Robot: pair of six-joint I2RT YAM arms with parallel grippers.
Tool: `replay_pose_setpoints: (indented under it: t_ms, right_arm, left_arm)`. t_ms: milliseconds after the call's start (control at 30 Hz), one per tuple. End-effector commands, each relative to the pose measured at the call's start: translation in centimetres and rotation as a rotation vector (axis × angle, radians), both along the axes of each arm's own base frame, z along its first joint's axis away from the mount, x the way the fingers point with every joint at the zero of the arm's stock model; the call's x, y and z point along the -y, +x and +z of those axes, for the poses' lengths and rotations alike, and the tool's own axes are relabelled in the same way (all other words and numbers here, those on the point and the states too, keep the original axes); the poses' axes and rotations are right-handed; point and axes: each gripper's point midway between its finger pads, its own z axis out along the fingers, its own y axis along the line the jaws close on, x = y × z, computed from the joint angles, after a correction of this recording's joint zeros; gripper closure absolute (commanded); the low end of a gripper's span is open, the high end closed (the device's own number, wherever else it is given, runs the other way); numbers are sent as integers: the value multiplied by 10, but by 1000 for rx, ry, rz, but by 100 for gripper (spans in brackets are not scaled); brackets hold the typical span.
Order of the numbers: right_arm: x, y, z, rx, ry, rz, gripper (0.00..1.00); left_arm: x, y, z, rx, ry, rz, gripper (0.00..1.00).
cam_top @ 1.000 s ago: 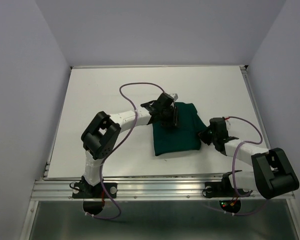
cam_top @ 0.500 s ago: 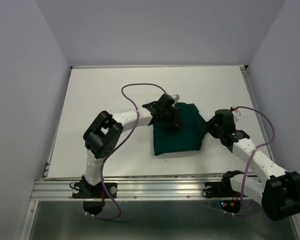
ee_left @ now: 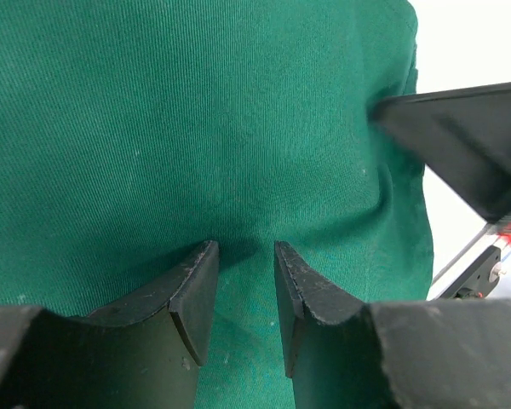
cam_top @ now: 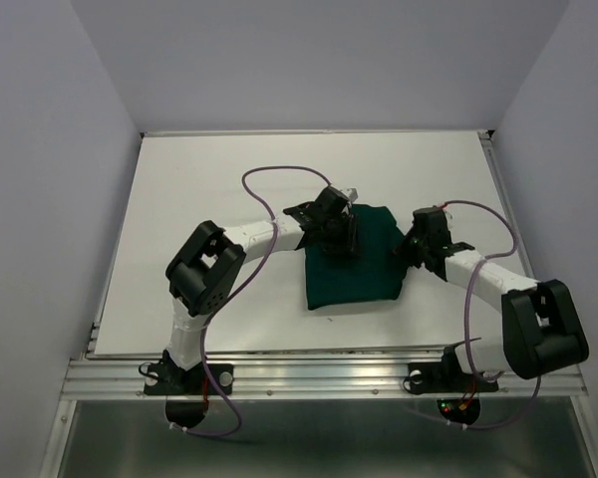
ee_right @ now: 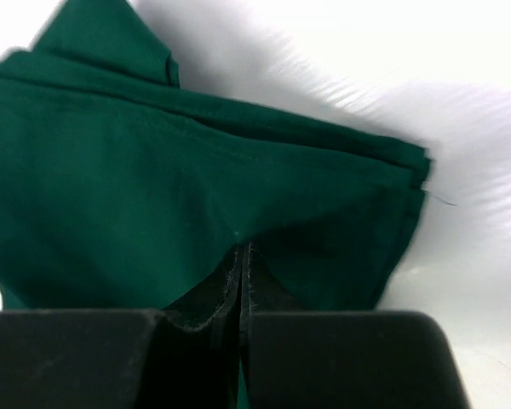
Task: Prepare the surgical pack
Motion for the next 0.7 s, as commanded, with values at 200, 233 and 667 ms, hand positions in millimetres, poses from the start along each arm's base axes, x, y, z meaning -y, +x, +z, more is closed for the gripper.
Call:
replay_pose_setpoints:
  t_ms: [200,233,667]
  right_arm:
    - [-24,-27,-79,-194,102,31,99]
    - [-27,-33,-84,-214,119,14,99]
    - [-83,-50,-101,-241,154,59,99]
  left_arm:
    - [3,1,4,39,12,-34,56]
    - [2,2,5,45,17,-35,56]
    - [-23,27,52,196,134,35,56]
